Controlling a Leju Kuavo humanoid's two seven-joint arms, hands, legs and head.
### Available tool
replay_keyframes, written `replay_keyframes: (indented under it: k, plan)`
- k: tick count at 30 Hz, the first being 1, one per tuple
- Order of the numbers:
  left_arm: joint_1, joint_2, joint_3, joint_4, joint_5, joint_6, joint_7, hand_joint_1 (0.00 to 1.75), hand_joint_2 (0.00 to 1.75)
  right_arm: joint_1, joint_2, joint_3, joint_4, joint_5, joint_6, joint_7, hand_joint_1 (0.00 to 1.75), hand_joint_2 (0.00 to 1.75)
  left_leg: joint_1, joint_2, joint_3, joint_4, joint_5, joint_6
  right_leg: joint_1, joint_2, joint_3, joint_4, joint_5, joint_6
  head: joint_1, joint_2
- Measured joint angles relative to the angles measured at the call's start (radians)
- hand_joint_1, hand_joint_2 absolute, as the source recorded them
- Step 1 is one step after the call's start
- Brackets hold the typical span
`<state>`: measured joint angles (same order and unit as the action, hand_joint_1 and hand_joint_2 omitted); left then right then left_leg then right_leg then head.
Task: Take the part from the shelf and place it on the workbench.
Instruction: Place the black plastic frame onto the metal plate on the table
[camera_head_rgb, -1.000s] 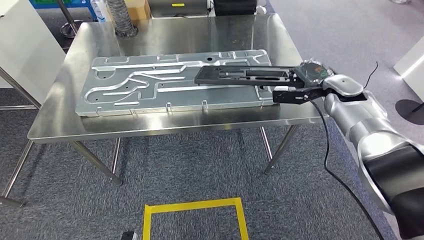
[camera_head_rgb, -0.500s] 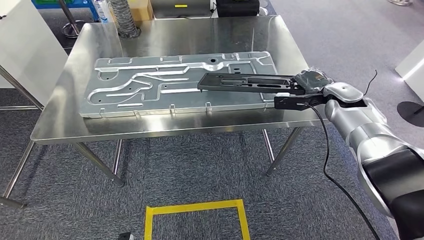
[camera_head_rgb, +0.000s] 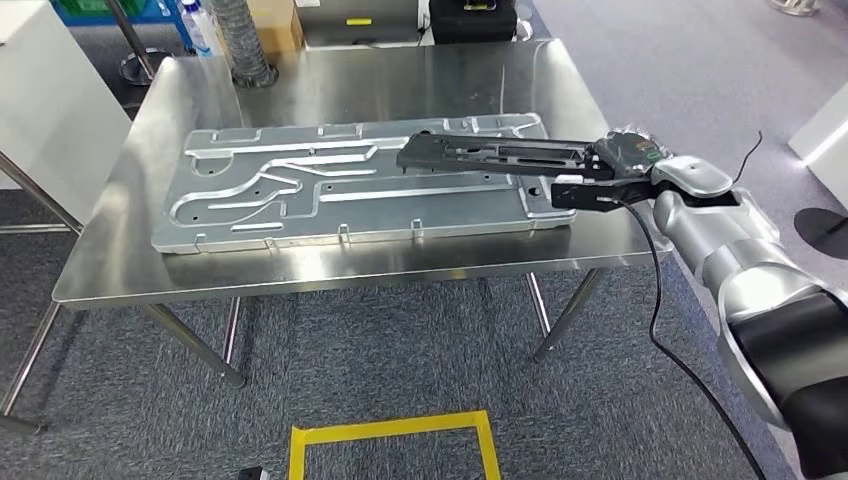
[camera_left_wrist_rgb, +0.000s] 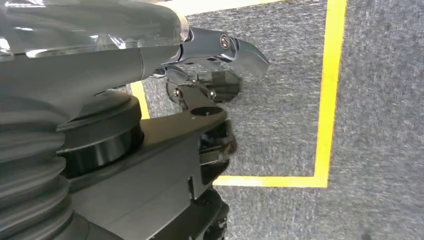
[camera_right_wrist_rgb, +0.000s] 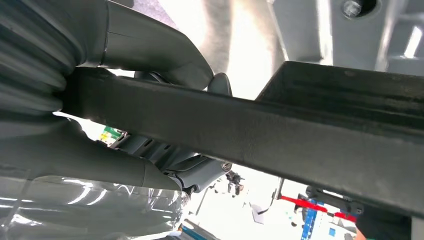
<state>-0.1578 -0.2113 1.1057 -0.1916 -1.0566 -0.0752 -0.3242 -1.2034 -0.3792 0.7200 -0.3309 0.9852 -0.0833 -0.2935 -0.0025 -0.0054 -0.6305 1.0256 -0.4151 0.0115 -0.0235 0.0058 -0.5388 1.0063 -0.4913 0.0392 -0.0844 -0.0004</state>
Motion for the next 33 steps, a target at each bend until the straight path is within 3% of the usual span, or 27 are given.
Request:
replay_keyframes:
  k: [2,3,5,7,9,10,11,13,14,15,16,18,20,21,23,24,25,27,29,33]
  plan:
    - [0.0,0.001,0.0,0.0,0.0,0.0,0.0,0.0,1.75,-0.002,0.0,-0.001,0.0,0.0,0.0,-0.001,1.75,1.75,-0.001,0.0,0.022,-0.021,-0.01,0.015,-0.003,0.0,0.005,0.009,0.008,0.01,0.0,0.0]
    - [0.0,0.001,0.0,0.0,0.0,0.0,0.0,0.0,1.75,-0.003,0.0,-0.001,-0.001,0.0,0.001,-0.003,1.75,1.75,-0.001,0.0,0.037,-0.028,-0.015,0.023,-0.004,-0.001,-0.008,0.037,0.014,0.012,0.001,0.0]
    - [0.0,0.002,0.0,0.0,0.0,0.0,0.0,0.0,1.75,-0.003,-0.001,-0.001,0.0,0.0,0.001,-0.004,1.75,1.75,-0.003,-0.002,0.07,-0.041,-0.028,0.033,-0.004,-0.002,-0.075,0.14,0.009,0.01,0.001,0.0]
    - [0.001,0.002,0.0,0.0,0.0,-0.001,0.0,0.0,1.75,-0.001,-0.001,-0.001,0.003,0.001,0.004,-0.004,1.75,1.75,-0.007,-0.003,0.104,-0.048,-0.051,0.039,0.0,-0.002,-0.167,0.246,-0.03,0.008,0.001,0.0]
    - [0.003,0.002,0.0,0.0,0.0,-0.001,0.0,0.0,1.75,0.003,-0.001,-0.001,0.008,0.004,0.009,-0.003,1.75,1.75,-0.01,-0.006,0.151,-0.054,-0.078,0.04,0.003,-0.002,-0.226,0.26,-0.074,0.006,0.001,0.0]
    - [0.004,0.002,0.0,0.0,0.0,-0.001,-0.002,0.0,1.75,0.004,-0.001,-0.001,0.011,0.005,0.012,-0.002,1.75,1.75,-0.011,-0.008,0.178,-0.056,-0.093,0.038,0.003,-0.002,-0.235,0.224,-0.071,0.004,0.001,0.0]
    - [0.004,0.001,0.0,0.0,0.0,-0.001,-0.006,0.0,1.75,0.005,-0.001,-0.001,0.013,0.005,0.013,-0.001,1.75,1.75,-0.012,-0.01,0.202,-0.059,-0.109,0.036,0.004,-0.002,-0.235,0.167,-0.031,-0.001,0.001,0.0]
    - [0.002,0.001,0.0,0.0,0.0,0.001,-0.012,0.0,1.75,0.006,-0.001,-0.001,0.019,0.005,0.014,-0.002,1.75,1.75,-0.015,-0.014,0.245,-0.062,-0.145,0.031,0.012,-0.005,-0.228,0.04,0.115,-0.012,0.002,0.0]
    - [0.0,0.0,0.0,0.001,-0.002,0.003,-0.015,0.0,1.75,0.005,-0.002,-0.001,0.021,0.006,0.015,-0.002,1.75,1.75,-0.016,-0.016,0.262,-0.068,-0.165,0.03,0.016,-0.005,-0.223,0.0,0.175,-0.017,0.002,0.0]
    - [-0.002,0.0,0.0,0.001,-0.005,0.006,-0.017,0.0,1.75,0.003,-0.003,-0.001,0.021,0.006,0.016,-0.003,1.75,1.75,-0.018,-0.017,0.281,-0.068,-0.174,0.028,0.018,-0.003,-0.218,-0.022,0.204,-0.02,0.003,0.0]
    - [-0.004,0.0,-0.001,0.001,-0.007,0.009,-0.018,0.0,1.75,-0.002,-0.004,-0.001,0.021,0.006,0.016,-0.003,1.75,1.75,-0.019,-0.018,0.293,-0.07,-0.18,0.026,0.018,-0.001,-0.209,-0.025,0.205,-0.024,0.003,0.0]
    - [-0.006,0.0,-0.002,0.001,-0.01,0.012,-0.021,0.0,1.75,-0.016,-0.002,-0.002,0.017,0.006,0.016,-0.004,0.87,0.87,-0.018,-0.014,0.31,-0.053,-0.185,0.018,0.014,0.002,-0.19,-0.031,0.214,-0.037,0.003,0.0]
    - [-0.01,0.0,-0.003,0.001,-0.016,0.013,-0.023,0.0,1.75,-0.03,-0.001,-0.002,0.015,0.005,0.016,-0.003,0.0,0.0,-0.014,-0.009,0.266,0.03,-0.226,0.005,0.016,0.001,-0.18,-0.031,0.22,-0.051,0.002,0.0]
    - [-0.011,0.0,-0.004,0.001,-0.019,0.013,-0.024,0.0,1.75,-0.033,-0.001,-0.002,0.015,0.004,0.015,-0.003,0.0,0.0,-0.011,-0.007,0.224,0.095,-0.259,0.001,0.018,0.002,-0.179,-0.03,0.217,-0.054,0.002,0.0]
    - [-0.011,0.0,-0.006,0.001,-0.027,0.014,-0.027,0.0,0.87,-0.031,0.0,-0.003,0.015,0.001,0.015,-0.003,0.0,0.0,-0.007,-0.004,0.139,0.198,-0.312,-0.003,0.022,0.005,-0.18,-0.028,0.21,-0.058,0.002,0.0]
    - [-0.01,0.0,-0.006,0.001,-0.026,0.014,-0.03,0.0,0.44,-0.028,0.0,-0.003,0.015,0.0,0.015,-0.003,0.0,0.0,-0.007,-0.004,0.115,0.207,-0.307,-0.001,0.025,0.006,-0.18,-0.026,0.206,-0.059,0.002,0.0]
    - [-0.01,0.0,-0.006,0.001,-0.023,0.013,-0.033,0.0,0.0,-0.025,0.001,-0.004,0.015,-0.001,0.015,-0.004,0.0,0.0,-0.008,-0.003,0.106,0.182,-0.277,0.003,0.027,0.008,-0.18,-0.023,0.203,-0.06,0.002,0.0]
    - [-0.01,0.0,-0.006,0.001,-0.014,0.01,-0.039,0.0,0.0,-0.023,0.001,-0.007,0.015,-0.003,0.015,-0.005,0.0,0.0,-0.014,-0.003,0.121,0.065,-0.175,0.019,0.03,0.008,-0.179,-0.019,0.199,-0.061,0.002,0.0]
    - [-0.01,0.0,-0.006,0.001,-0.009,0.009,-0.039,0.0,0.0,-0.023,0.001,-0.01,0.015,-0.007,0.015,-0.007,0.0,0.0,-0.022,-0.001,0.135,-0.028,-0.107,0.03,0.027,0.008,-0.177,-0.023,0.203,-0.055,0.002,0.0]
    - [-0.011,0.0,-0.005,0.001,-0.002,0.013,-0.022,0.0,0.0,-0.024,0.002,-0.018,0.015,-0.013,0.016,-0.008,0.0,0.0,-0.026,0.001,0.144,-0.069,-0.07,0.04,0.019,0.01,-0.177,-0.034,0.21,-0.033,0.002,0.0]
